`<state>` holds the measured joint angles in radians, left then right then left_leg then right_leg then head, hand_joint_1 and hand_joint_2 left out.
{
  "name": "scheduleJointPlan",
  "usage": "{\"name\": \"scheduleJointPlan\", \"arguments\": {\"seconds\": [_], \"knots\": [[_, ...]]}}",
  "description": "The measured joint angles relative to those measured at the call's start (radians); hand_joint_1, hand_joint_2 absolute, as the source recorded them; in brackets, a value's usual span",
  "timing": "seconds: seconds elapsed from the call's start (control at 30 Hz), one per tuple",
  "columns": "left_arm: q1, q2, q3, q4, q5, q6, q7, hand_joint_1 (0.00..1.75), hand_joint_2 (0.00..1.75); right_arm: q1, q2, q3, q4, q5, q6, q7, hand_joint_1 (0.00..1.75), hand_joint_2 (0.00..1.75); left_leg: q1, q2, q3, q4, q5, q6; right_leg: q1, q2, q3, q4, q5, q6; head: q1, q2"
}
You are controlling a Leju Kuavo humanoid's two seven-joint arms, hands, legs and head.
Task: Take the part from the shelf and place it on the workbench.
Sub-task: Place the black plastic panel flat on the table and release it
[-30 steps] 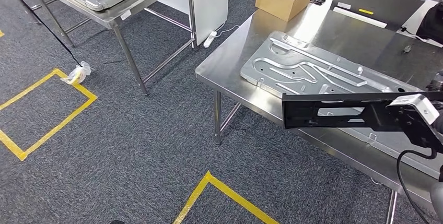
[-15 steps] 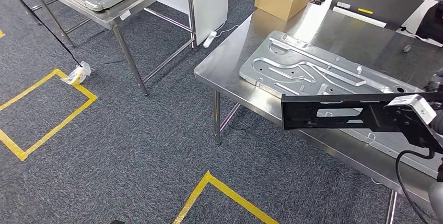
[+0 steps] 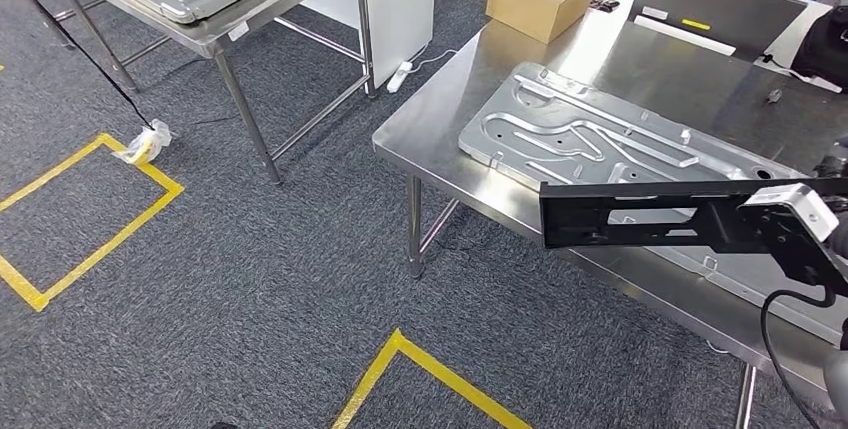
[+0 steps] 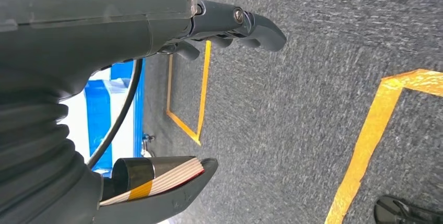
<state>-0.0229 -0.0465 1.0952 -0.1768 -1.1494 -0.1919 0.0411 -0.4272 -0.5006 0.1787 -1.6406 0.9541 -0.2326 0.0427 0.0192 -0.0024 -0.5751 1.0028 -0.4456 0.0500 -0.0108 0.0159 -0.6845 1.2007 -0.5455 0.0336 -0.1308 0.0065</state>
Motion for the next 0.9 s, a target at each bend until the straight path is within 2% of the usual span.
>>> {"name": "scheduleJointPlan", "arguments": {"seconds": [0.03,0.07,0.1,0.17,0.2,0.23,0.27,0.3,0.37,0.43,0.47,0.53,0.57,0.6,0.63,0.67,0.7,0.73,0.77,0.8,0.9], "knots": [[0.0,0.0,0.0,0.0,0.0,0.0,0.0,0.0,1.75,0.003,0.0,0.0,0.001,0.0,0.0,0.0,1.75,1.75,0.001,0.002,0.001,0.0,-0.002,-0.002,-0.006,-0.004,-0.031,0.056,-0.017,0.005,0.0,0.0],[0.001,0.0,0.0,0.0,0.0,0.0,-0.001,0.0,1.75,0.006,0.0,0.0,0.002,0.0,0.0,0.0,1.75,1.75,0.003,0.004,0.003,0.001,-0.005,-0.005,-0.013,-0.007,-0.05,0.084,-0.017,0.011,0.0,0.0],[0.001,0.0,0.0,0.0,0.0,0.0,-0.002,0.0,1.75,0.008,0.0,0.0,0.003,0.0,0.0,0.0,1.75,1.75,0.007,0.006,0.005,0.004,-0.009,-0.01,-0.019,-0.009,-0.049,0.075,0.003,0.017,0.0,0.0],[0.001,0.0,0.001,0.0,0.0,-0.001,-0.002,0.0,1.75,0.01,0.0,0.0,0.004,0.0,0.0,0.0,1.75,1.75,0.016,0.009,0.012,0.013,-0.023,-0.025,-0.031,-0.018,0.004,-0.042,0.075,0.033,0.0,0.0],[0.001,0.002,0.002,0.0,0.0,-0.001,-0.002,0.0,1.75,0.009,0.0,0.0,0.004,0.0,0.0,0.0,1.75,1.75,0.018,0.01,0.015,0.019,-0.03,-0.035,-0.031,-0.021,0.034,-0.102,0.097,0.037,0.001,0.0],[0.001,0.002,0.002,0.0,0.0,-0.001,-0.002,0.0,1.75,0.009,0.001,0.0,0.005,0.0,0.0,0.0,1.75,1.75,0.018,0.01,0.016,0.023,-0.036,-0.045,-0.03,-0.022,0.055,-0.144,0.107,0.035,0.001,0.0],[0.001,0.003,0.002,0.0,0.0,-0.001,-0.002,0.0,1.75,0.01,0.001,0.0,0.005,0.0,0.0,0.0,1.75,1.75,0.016,0.011,0.017,0.025,-0.04,-0.053,-0.027,-0.021,0.062,-0.158,0.102,0.028,0.002,0.0],[0.001,0.002,0.003,0.0,0.001,-0.001,-0.002,0.0,1.75,0.011,0.001,0.0,0.006,0.0,0.0,0.0,1.75,1.75,0.015,0.011,0.019,0.024,-0.042,-0.06,-0.022,-0.017,0.061,-0.156,0.096,0.016,0.002,0.0],[0.0,0.001,0.003,0.0,0.0,-0.001,-0.002,0.0,1.75,0.013,0.001,0.0,0.005,0.0,0.0,0.0,1.75,1.75,0.018,0.013,0.026,0.023,-0.05,-0.072,-0.022,-0.012,0.065,-0.155,0.09,-0.007,0.001,0.0],[-0.001,0.001,0.004,0.0,0.0,-0.001,-0.002,0.0,1.75,0.011,0.001,-0.001,0.004,0.0,0.0,0.0,1.75,1.75,0.021,0.013,0.009,0.071,-0.077,-0.076,-0.021,-0.01,0.076,-0.156,0.084,-0.025,0.0,0.0],[-0.001,0.001,0.004,0.0,0.0,-0.001,-0.002,0.0,1.75,0.01,0.001,-0.001,0.003,0.0,0.0,0.0,1.75,1.75,0.02,0.012,-0.021,0.129,-0.101,-0.075,-0.018,-0.01,0.081,-0.157,0.08,-0.033,0.0,0.0],[0.0,0.001,0.005,0.0,0.001,-0.001,-0.002,0.0,1.75,0.01,0.002,0.0,0.004,0.0,0.006,-0.001,1.75,1.75,0.014,0.012,-0.107,0.27,-0.144,-0.069,-0.008,-0.009,0.09,-0.157,0.071,-0.045,-0.001,0.0],[0.001,0.001,0.006,0.0,0.0,-0.001,-0.002,0.0,1.75,0.011,0.002,0.001,0.005,0.0,0.011,-0.001,1.75,1.75,0.009,0.011,-0.143,0.316,-0.145,-0.064,-0.003,-0.008,0.096,-0.157,0.066,-0.05,-0.001,0.0],[0.002,0.001,0.006,0.0,0.0,-0.001,-0.002,0.0,1.75,0.009,0.002,0.002,0.007,0.0,0.018,0.0,1.75,1.75,0.004,0.011,-0.161,0.322,-0.124,-0.057,0.003,-0.005,0.103,-0.156,0.061,-0.054,-0.001,0.0],[0.003,0.001,0.006,0.0,0.0,-0.002,-0.001,0.0,1.75,0.006,0.002,0.004,0.011,0.0,0.025,0.001,1.75,1.75,-0.002,0.01,-0.159,0.29,-0.086,-0.047,0.008,-0.003,0.111,-0.156,0.055,-0.056,-0.001,0.0],[0.004,0.001,0.007,0.0,0.0,-0.002,-0.001,0.0,1.75,0.0,0.002,0.006,0.016,0.0,0.031,0.003,1.75,1.75,-0.009,0.008,-0.141,0.226,-0.036,-0.033,0.013,0.0,0.12,-0.157,0.048,-0.057,-0.001,0.0],[0.004,0.002,0.007,0.0,0.0,-0.003,-0.001,0.0,1.75,-0.008,0.003,0.008,0.023,0.0,0.037,0.005,1.75,1.75,-0.016,0.005,-0.118,0.163,0.001,-0.018,0.018,0.001,0.127,-0.157,0.041,-0.057,0.0,0.0],[0.004,0.003,0.007,0.0,0.0,-0.003,-0.001,0.0,1.75,-0.018,0.003,0.01,0.033,-0.001,0.043,0.008,1.75,1.75,-0.022,0.003,-0.095,0.106,0.022,-0.007,0.02,0.004,0.132,-0.157,0.035,-0.055,0.001,0.0],[0.003,0.004,0.007,0.0,-0.001,-0.004,-0.001,0.0,1.75,-0.029,0.004,0.012,0.046,-0.001,0.048,0.011,1.75,1.75,-0.027,0.002,-0.08,0.07,0.029,0.0,0.02,0.005,0.133,-0.157,0.032,-0.051,0.002,0.0],[0.002,0.006,0.007,0.0,-0.002,-0.004,-0.002,0.0,1.75,-0.041,0.004,0.015,0.063,-0.003,0.054,0.015,1.75,1.75,-0.029,0.002,-0.073,0.058,0.023,0.003,0.018,0.007,0.133,-0.159,0.03,-0.047,0.003,0.0],[-0.001,0.006,0.007,0.0,-0.007,-0.007,-0.002,0.0,1.75,-0.079,0.004,0.019,0.117,-0.01,0.066,0.023,1.75,1.75,-0.024,0.003,-0.052,0.024,0.022,0.003,0.014,0.003,0.136,-0.16,0.023,-0.032,0.002,0.0]]}}
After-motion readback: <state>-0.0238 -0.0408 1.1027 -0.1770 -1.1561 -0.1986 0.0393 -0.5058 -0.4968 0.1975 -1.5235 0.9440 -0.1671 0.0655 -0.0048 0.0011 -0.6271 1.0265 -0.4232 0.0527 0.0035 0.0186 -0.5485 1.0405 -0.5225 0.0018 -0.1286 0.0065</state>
